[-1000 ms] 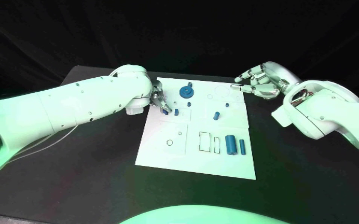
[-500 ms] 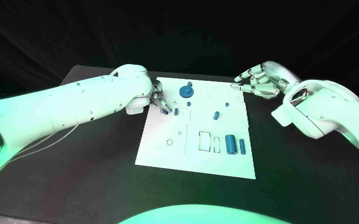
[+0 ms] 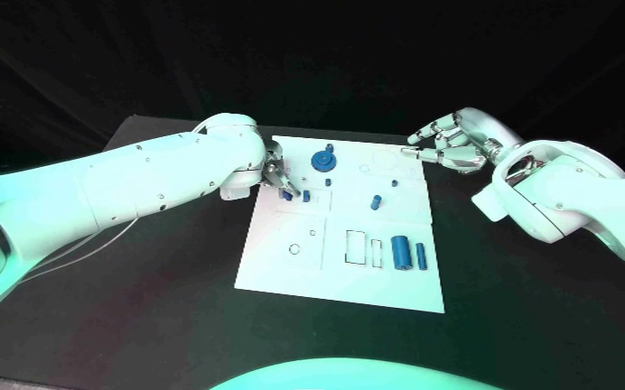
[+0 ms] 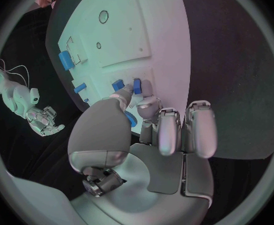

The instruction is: Assemble the parts on the task board

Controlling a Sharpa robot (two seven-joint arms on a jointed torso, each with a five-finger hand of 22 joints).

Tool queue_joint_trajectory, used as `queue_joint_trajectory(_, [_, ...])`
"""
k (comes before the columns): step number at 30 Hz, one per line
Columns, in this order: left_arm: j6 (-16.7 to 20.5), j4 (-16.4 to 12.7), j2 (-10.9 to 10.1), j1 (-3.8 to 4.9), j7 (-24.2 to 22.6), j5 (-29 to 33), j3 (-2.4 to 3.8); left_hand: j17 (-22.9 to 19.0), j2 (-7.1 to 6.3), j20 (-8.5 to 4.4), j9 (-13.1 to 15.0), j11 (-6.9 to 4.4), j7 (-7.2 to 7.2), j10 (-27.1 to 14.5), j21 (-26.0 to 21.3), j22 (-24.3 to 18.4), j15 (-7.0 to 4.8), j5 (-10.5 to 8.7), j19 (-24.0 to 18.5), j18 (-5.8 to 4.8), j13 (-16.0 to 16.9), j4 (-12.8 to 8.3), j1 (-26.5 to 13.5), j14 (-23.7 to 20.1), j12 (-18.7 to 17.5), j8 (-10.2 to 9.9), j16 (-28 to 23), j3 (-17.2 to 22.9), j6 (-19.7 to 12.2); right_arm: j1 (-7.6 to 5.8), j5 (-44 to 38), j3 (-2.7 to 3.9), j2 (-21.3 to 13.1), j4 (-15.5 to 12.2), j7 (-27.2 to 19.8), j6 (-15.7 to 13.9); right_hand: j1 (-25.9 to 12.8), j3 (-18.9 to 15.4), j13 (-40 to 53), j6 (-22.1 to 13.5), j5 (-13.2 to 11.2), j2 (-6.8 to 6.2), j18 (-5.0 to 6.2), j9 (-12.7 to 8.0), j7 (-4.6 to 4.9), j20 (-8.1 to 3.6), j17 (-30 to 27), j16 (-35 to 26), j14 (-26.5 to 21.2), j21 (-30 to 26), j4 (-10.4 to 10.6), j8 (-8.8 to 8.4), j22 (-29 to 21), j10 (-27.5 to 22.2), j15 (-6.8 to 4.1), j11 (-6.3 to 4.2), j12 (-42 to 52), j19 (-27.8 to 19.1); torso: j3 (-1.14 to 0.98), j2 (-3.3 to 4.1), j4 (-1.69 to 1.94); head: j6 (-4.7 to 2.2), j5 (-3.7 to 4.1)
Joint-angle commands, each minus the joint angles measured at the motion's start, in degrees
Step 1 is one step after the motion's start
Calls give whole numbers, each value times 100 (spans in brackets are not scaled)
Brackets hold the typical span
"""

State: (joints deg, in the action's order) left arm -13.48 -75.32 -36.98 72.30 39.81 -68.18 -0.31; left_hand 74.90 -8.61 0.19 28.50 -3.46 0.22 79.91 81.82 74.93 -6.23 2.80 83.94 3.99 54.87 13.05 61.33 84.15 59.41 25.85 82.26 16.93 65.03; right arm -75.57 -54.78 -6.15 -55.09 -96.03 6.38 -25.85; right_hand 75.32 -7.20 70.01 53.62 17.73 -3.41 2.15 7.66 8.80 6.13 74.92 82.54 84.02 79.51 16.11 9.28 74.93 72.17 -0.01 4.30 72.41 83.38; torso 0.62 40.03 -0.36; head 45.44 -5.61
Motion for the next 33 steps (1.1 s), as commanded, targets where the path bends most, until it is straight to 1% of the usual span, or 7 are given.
queue_joint_trajectory(1, [-29,7,16,0,68,58,0,685,-2,-17,-17,23,42,-18,-6,141,-9,13,78,-97,-1,48,-50,363,-32,-19,-13,-145,-11,3,-27,0,-3,-11,-33,39,-4,-28,-5,37,34,65,69,5,-14,-22,266,-28,293,-29,0,36,796,-2,-28,-30,-15,-18,-3,0,3,7,5])
queue_joint_trajectory(12, [-8,2,13,0,85,64,-3,687,59,-16,-56,19,33,-9,5,165,-10,14,87,-101,34,203,-33,364,-10,-2,-12,-513,2,3,-27,0,-11,-14,-34,37,-5,-30,-5,36,34,65,69,5,-14,-22,264,-29,292,-30,1,36,796,-2,-28,-30,-15,-18,1,1,5,27,21])
queue_joint_trajectory(15, [13,-18,11,0,75,64,-3,689,100,-17,-63,15,28,6,8,170,-13,15,89,-102,65,249,-21,364,16,8,-11,-587,14,3,-27,0,-12,-14,-34,38,-7,-35,-5,35,34,64,69,5,-14,-22,259,-33,291,-32,2,36,795,-1,-28,-30,-15,-18,2,0,7,26,24])
queue_joint_trajectory(22, [61,-73,5,0,70,64,-3,690,192,-21,-73,5,17,23,9,174,-19,15,91,-102,88,266,56,365,35,21,-11,-629,30,3,-27,0,-12,-13,-34,41,-7,-35,-5,35,34,64,69,5,-14,-22,259,-33,291,-32,2,36,795,-1,-28,-30,-15,-18,2,1,6,18,21])
queue_joint_trajectory(33, [64,-114,-11,0,112,63,-2,690,200,-22,-75,4,15,26,5,168,-20,15,88,-101,91,262,76,365,37,23,-10,-637,31,3,-27,0,-7,-8,-32,47,-7,-35,-5,35,34,64,69,5,-14,-22,259,-33,291,-32,2,36,795,-1,-28,-30,-15,-18,0,3,3,14,20])
